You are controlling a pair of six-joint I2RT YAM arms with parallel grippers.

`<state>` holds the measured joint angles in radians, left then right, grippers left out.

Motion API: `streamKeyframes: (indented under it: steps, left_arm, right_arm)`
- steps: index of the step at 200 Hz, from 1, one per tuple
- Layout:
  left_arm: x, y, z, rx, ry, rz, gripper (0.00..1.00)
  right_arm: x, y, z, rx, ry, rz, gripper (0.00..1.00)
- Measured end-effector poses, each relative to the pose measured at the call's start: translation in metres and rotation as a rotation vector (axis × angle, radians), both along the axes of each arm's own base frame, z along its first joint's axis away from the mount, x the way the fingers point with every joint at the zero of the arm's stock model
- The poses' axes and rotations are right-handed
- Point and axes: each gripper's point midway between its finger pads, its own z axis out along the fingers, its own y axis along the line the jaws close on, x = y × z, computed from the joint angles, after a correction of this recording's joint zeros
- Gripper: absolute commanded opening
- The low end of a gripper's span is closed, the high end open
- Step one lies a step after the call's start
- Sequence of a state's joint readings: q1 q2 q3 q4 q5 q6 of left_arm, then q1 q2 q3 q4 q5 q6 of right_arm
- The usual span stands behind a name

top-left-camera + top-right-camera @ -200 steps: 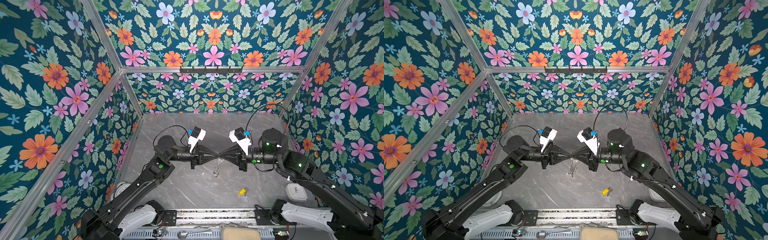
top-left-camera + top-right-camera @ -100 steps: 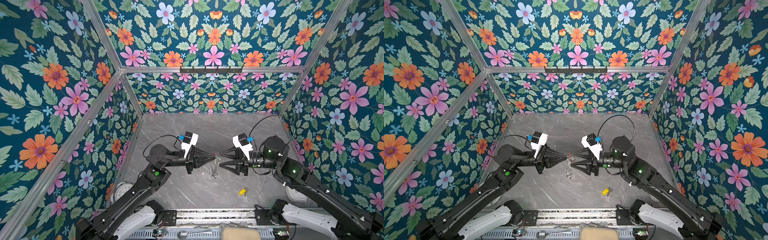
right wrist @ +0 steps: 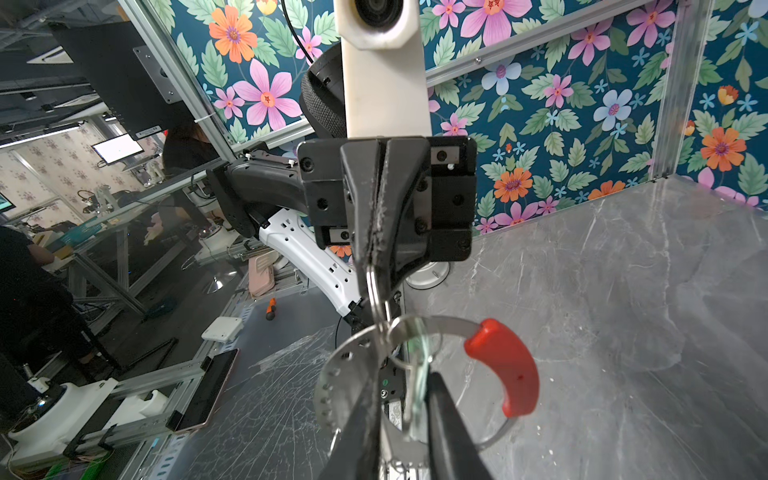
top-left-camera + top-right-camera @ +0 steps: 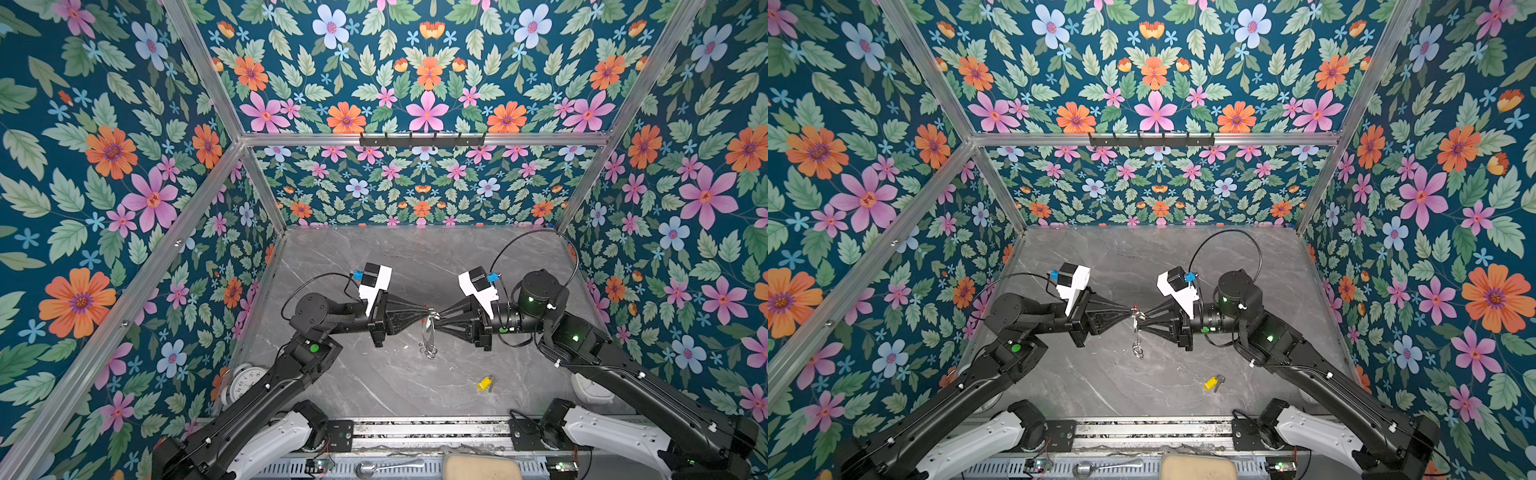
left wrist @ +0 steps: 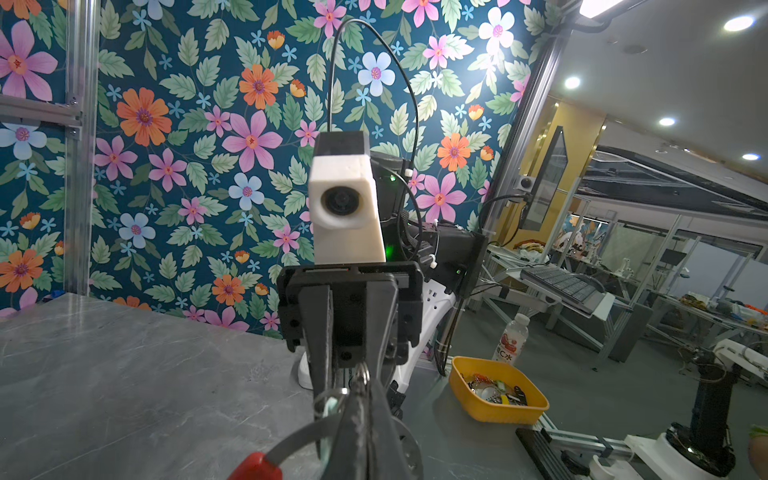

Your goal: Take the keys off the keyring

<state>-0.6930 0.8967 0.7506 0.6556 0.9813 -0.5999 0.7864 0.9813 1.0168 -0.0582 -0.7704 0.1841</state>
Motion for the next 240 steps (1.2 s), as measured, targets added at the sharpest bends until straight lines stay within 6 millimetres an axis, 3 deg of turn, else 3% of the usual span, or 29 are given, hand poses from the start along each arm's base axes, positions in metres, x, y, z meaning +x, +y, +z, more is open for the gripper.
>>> streamKeyframes:
  steps: [6,100,166,235,240]
  left_arm:
    - [0.0,0.0,0.0,-0.002,-0.001,0.001,0.0]
    - [0.004,0.009,0.002,-0.108,-0.031,0.07,0.0]
    - [0.005,0.013,0.002,-0.183,-0.03,0.065,0.0]
    - [0.003,0.017,0.004,-0.207,-0.03,0.071,0.0]
    - [0.003,0.018,0.004,-0.208,-0.031,0.073,0.0]
  right_arm:
    - [0.001,0.0,0.0,0.0,0.0,-0.001,0.0]
    - [0.0,0.013,0.005,-0.005,0.023,0.032,0.0]
    - [0.0,0.026,-0.005,-0.027,0.048,0.069,0.0]
    - [-0.003,0.022,-0.005,-0.023,0.043,0.058,0.0]
    - [-0.003,0.021,-0.005,-0.023,0.042,0.056,0.06]
